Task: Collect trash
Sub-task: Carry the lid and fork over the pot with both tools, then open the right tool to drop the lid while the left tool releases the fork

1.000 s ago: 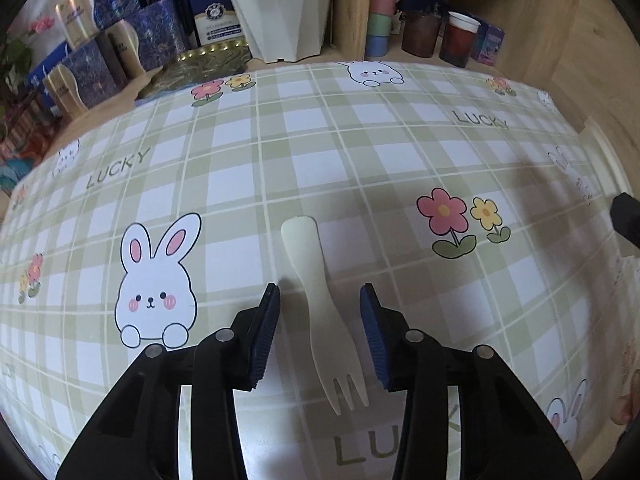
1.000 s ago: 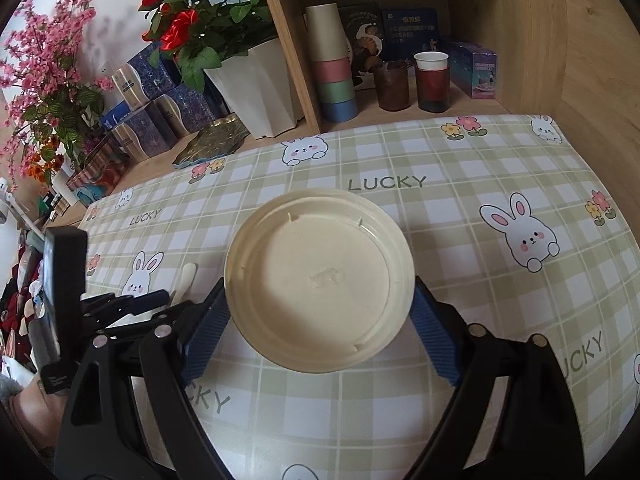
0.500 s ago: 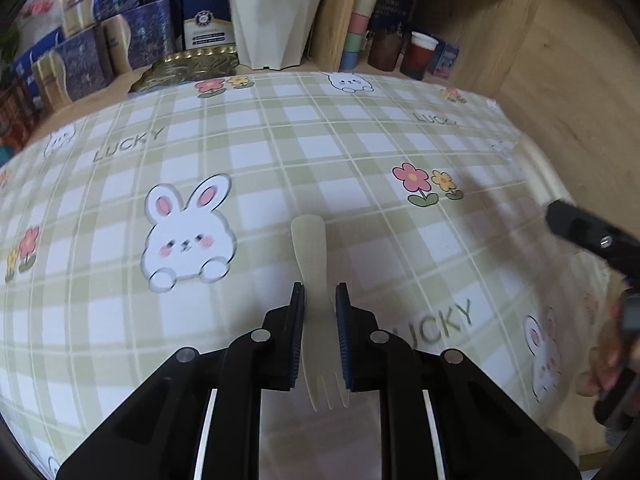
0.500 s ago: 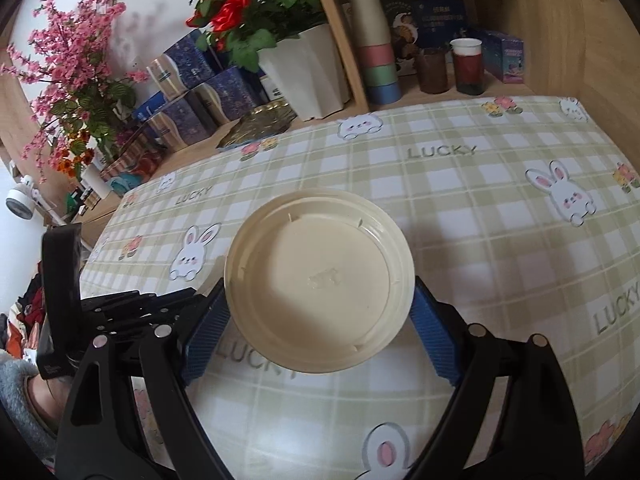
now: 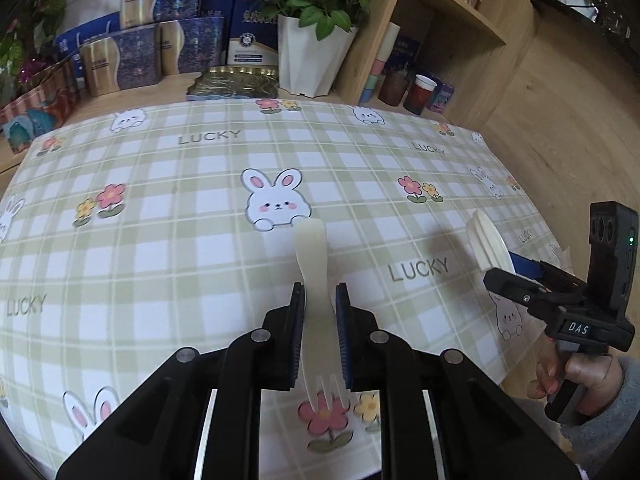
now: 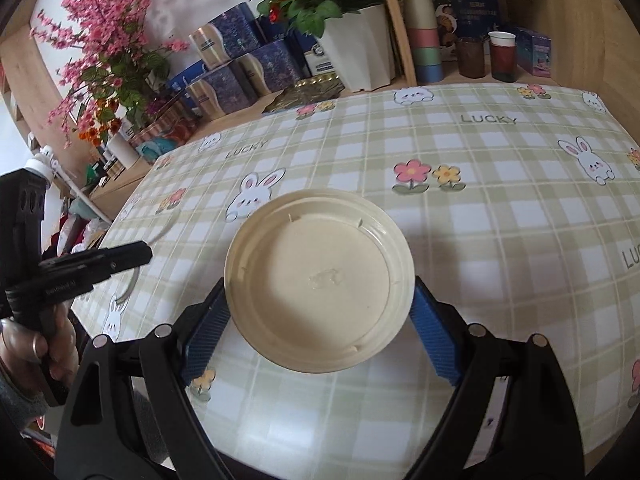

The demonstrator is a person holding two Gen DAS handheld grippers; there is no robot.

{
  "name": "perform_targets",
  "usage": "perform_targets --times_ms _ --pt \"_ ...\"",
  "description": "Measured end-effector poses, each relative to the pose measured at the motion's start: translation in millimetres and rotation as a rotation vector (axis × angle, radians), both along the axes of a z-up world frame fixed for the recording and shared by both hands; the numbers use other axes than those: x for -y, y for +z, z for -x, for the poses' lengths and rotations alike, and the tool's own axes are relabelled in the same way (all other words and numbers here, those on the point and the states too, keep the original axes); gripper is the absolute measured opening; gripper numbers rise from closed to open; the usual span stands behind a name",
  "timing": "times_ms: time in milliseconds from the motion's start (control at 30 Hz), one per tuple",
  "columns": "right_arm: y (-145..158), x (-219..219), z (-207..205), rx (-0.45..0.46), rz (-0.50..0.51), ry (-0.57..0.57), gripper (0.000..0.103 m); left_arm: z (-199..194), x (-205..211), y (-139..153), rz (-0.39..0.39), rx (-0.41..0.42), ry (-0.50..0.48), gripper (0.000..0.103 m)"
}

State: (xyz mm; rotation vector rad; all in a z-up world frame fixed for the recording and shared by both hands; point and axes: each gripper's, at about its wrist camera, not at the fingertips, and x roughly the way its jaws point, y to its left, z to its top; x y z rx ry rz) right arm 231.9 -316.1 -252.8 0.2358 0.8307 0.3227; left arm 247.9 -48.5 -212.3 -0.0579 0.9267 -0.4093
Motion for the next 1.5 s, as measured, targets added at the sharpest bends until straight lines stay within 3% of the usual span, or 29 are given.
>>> perform_targets --times_ms 667,1067,1500 --pt "-13.5 -54.9 110.7 -0.076 0.063 0.108 0.085 121.8 -29.7 20.2 0.08 -0.001 -0.001 0.015" --pt "-23.5 -74.1 149.7 -0.148 0.106 0.136 0.085 161.1 -41.8 27.0 0.131 0.018 0.017 0.015" --pt "-48.9 -94.1 171.0 -0.292 0.104 0.189 0.086 188.9 -45.5 23.0 0.136 0.009 0.025 0.015"
